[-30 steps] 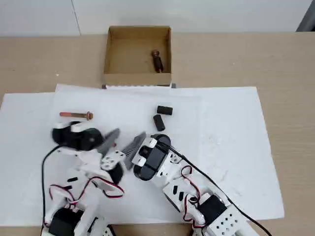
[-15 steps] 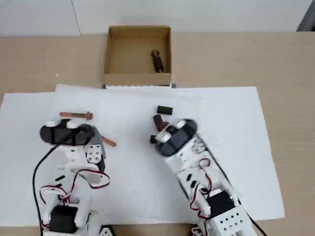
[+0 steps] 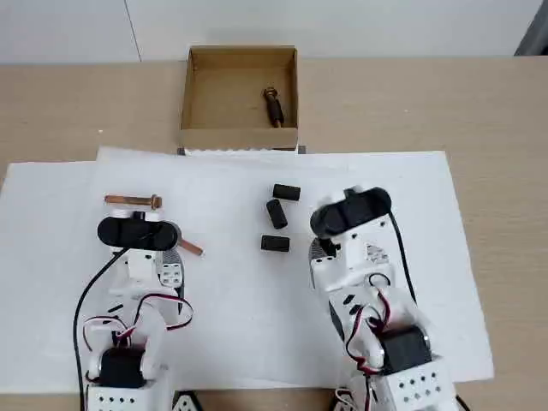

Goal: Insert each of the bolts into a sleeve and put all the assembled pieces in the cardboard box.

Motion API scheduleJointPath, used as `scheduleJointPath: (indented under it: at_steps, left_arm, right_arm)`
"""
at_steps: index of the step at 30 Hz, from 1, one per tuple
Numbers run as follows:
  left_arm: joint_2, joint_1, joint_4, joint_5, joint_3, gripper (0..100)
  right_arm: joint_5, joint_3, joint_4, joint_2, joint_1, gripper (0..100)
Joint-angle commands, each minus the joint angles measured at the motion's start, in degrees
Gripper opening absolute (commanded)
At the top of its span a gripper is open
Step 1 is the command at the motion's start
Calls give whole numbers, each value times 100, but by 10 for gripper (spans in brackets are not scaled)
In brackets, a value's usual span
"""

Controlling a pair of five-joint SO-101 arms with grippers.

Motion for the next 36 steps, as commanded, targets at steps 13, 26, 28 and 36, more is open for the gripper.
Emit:
scheduleJointPath:
  at_steps: [13,26,28,36]
  left_arm:
    - [-53,-26,18,-35,-22,6]
    - [-53,-26,18,-35,-22,6]
    - [-53,-26,18,-35,-22,6]
    - [-53,-26,18,-35,-22,6]
  right_arm:
    - [-378,-5433,127,5464,40,3]
    - [431,-10840,163,10255,48,3]
    - [607,-11499,145,10835,48,3]
    - [1152,-13899,119,12778,40,3]
